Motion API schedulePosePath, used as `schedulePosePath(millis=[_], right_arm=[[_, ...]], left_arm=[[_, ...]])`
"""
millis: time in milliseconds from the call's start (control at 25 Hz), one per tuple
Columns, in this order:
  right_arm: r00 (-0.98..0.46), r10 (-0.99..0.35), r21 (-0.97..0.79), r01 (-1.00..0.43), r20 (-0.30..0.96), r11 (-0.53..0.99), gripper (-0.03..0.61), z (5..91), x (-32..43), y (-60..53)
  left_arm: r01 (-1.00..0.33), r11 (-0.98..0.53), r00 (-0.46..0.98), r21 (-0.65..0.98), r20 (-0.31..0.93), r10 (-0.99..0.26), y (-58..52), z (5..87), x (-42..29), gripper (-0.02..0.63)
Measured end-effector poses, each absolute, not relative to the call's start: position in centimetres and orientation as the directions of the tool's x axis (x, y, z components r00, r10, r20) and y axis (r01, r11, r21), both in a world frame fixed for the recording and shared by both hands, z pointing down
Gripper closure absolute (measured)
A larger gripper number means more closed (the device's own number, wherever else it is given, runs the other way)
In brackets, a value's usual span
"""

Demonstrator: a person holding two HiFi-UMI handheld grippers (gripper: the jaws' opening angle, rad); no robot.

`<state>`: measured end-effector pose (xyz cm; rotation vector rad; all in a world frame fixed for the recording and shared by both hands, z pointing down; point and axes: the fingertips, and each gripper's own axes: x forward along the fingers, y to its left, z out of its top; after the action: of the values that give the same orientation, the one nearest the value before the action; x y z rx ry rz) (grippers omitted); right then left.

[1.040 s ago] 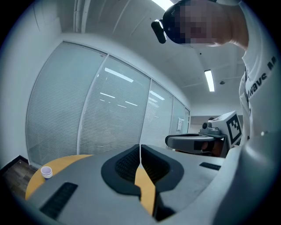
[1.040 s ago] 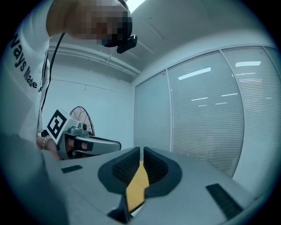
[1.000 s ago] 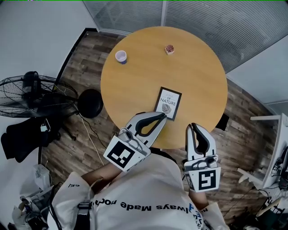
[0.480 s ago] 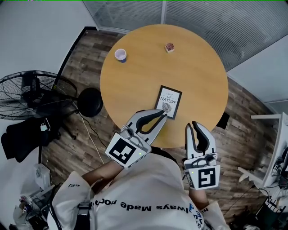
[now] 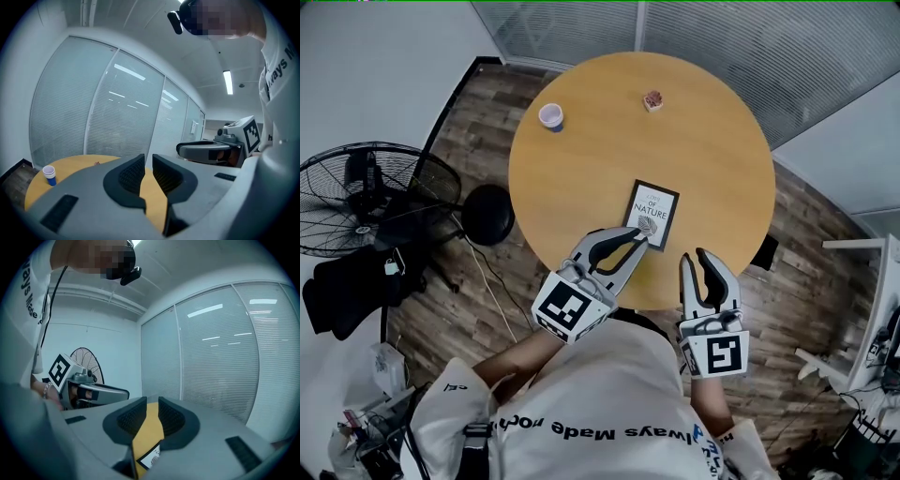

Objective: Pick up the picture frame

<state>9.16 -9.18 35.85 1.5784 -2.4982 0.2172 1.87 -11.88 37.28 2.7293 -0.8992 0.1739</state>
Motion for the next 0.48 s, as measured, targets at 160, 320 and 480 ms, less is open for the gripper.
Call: schedulePosePath(millis=[160, 320, 480], right_arm=[[-0.414, -0.877, -0.026, -0.907, 0.243, 0.42, 0.503, 37.4, 9.3, -9.5], [-0.4, -0.874, -0.029, -0.912, 0.276, 0.408, 0.503, 39.4, 9.5, -9.8], [-0.389, -0.87, -0.033, -0.917, 0.303, 0.399, 0.503, 41.2, 9.8, -10.1]], left_arm=[[-0.602, -0.768, 0.797, 0.219, 0.219, -0.562, -12.2, 38.8, 2.1, 0.579], [-0.608, -0.761, 0.792, 0.227, 0.245, -0.559, -12.5, 40.4, 2.2, 0.56], [-0.621, -0.736, 0.782, 0.268, 0.28, -0.558, -13.1, 42.5, 2.0, 0.528]])
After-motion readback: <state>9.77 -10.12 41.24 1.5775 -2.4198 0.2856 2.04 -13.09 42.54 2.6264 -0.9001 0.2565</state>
